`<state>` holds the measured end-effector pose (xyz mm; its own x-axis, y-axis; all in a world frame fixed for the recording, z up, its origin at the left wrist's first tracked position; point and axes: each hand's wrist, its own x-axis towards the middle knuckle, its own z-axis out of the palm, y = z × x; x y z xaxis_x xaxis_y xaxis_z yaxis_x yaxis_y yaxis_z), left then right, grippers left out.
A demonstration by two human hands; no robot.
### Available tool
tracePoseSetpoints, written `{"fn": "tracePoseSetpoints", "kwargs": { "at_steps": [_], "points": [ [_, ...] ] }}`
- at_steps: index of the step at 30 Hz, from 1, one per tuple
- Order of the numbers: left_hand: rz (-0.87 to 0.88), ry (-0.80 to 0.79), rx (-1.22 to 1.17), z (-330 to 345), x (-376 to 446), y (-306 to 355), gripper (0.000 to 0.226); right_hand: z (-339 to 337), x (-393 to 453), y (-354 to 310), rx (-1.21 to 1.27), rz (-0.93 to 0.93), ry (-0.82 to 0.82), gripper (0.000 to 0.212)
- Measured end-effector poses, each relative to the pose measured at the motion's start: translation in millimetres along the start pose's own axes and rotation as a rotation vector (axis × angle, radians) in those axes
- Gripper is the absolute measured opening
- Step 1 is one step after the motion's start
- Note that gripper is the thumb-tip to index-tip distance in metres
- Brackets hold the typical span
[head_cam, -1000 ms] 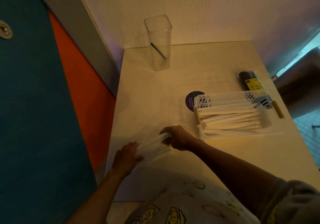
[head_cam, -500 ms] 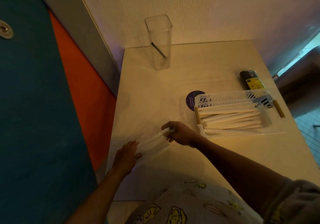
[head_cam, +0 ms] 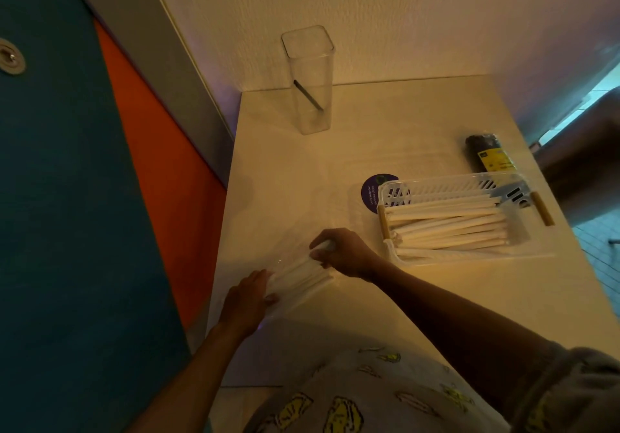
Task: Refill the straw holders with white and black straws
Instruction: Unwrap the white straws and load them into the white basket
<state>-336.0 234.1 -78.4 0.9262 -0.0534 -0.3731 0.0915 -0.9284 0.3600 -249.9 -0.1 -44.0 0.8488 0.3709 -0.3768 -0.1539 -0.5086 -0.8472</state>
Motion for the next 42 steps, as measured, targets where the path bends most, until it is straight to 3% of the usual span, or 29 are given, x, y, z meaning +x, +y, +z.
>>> {"fn": "tracePoseSetpoints", "kwargs": {
  "at_steps": [10,14,18,22,26,30,34,37,42],
  "points": [
    [-0.051,-0.002,-0.068,-6,-2,2,0.047,-8,4,-4,0.346,0.120,0.155,0.023],
    [-0.067,0.007,-0.109,-7,-2,7,0.049,-8,2,-14,0.695,0.197,0.183,0.035],
    [-0.076,0.010,-0.137,-7,-2,13,0.052,2,1,-20,1.002,0.332,0.089,0.033],
    [-0.071,0.003,-0.166,-8,-3,18,0.053,16,2,-26,1.003,0.401,0.097,0.037],
    [-0.091,-0.012,-0.165,-10,-2,20,0.056,17,3,-36,0.921,0.255,0.230,0.011],
    [-0.105,-0.006,-0.146,-8,-2,19,0.053,2,3,-48,0.840,0.148,0.355,0.011],
    [-0.083,0.002,-0.117,-4,-1,13,0.033,-20,6,-57,0.808,0.091,0.438,0.013],
    [-0.080,-0.003,-0.111,-3,0,11,0.034,-35,8,-64,0.769,0.058,0.499,0.015],
    [-0.083,0.010,-0.075,0,2,11,0.036,-63,5,-89,0.778,-0.075,0.486,0.009]
  ]
}}
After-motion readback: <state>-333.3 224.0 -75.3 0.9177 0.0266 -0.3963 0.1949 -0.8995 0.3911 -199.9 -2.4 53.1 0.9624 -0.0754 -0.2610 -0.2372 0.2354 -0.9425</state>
